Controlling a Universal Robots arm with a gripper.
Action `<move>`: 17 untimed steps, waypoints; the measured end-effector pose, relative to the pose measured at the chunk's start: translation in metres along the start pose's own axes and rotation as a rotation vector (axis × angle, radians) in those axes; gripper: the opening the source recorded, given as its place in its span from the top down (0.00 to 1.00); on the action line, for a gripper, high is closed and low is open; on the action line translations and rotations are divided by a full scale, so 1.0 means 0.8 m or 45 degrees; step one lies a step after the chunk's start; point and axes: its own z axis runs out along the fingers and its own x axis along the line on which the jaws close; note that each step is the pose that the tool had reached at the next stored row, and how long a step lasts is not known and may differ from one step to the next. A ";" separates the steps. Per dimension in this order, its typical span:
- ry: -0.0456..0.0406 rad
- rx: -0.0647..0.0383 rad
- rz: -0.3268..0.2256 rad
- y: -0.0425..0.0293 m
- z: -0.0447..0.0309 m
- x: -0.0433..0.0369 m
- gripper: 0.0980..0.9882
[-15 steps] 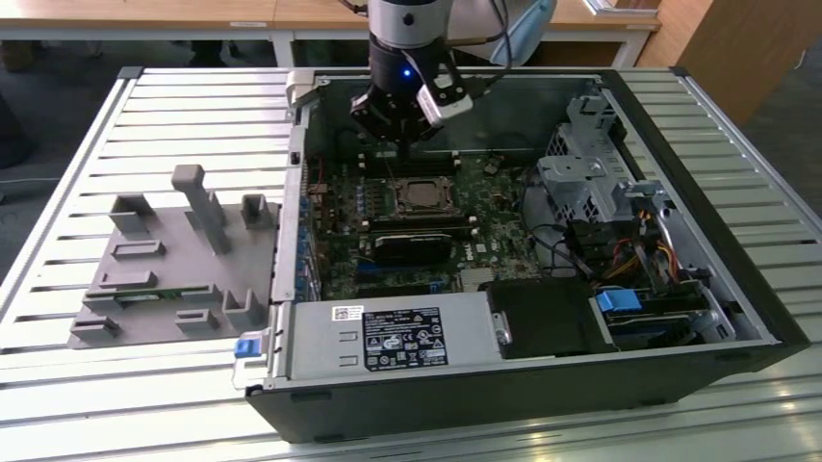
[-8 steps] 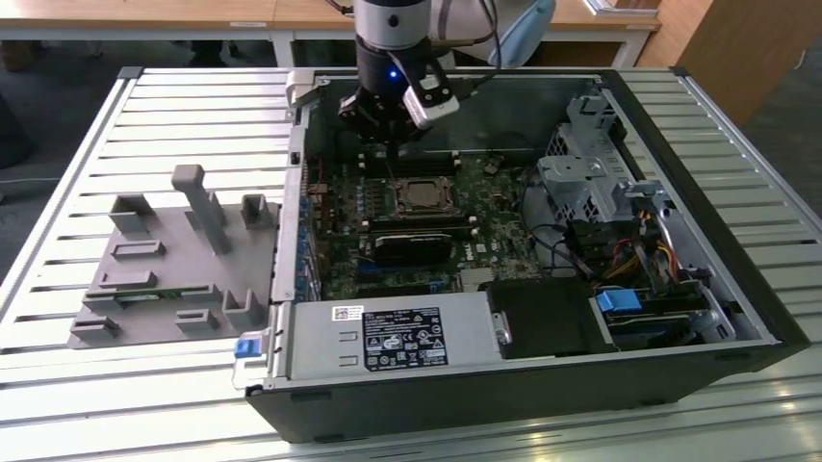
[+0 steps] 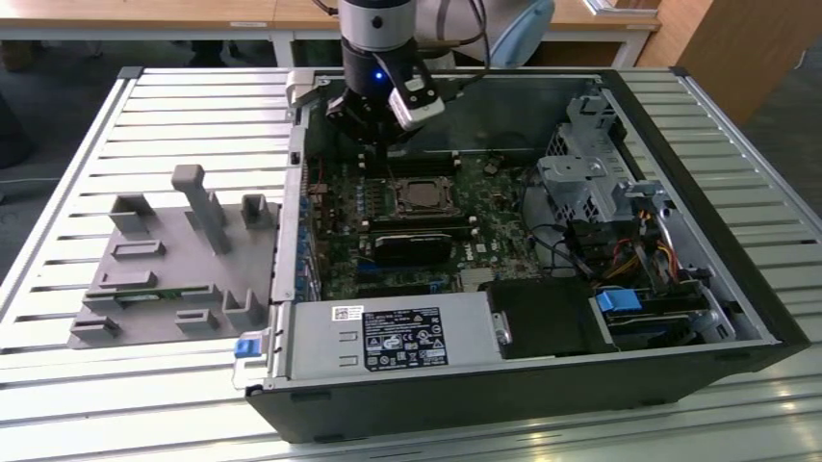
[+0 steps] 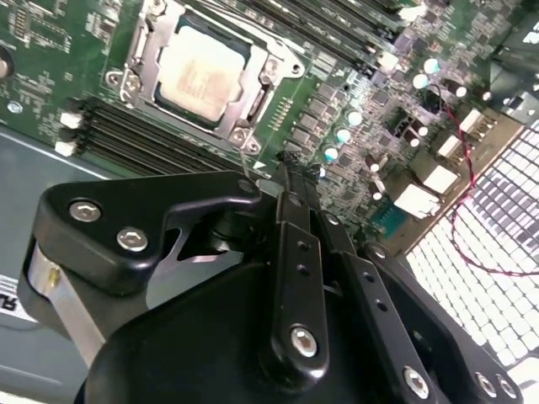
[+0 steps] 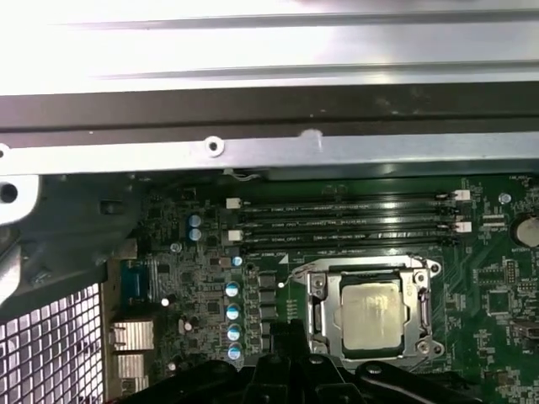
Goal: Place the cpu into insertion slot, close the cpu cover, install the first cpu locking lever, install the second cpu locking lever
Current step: 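Install the first cpu locking lever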
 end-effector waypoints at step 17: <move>0.000 0.000 0.000 0.0162 0.0063 0.013 0.99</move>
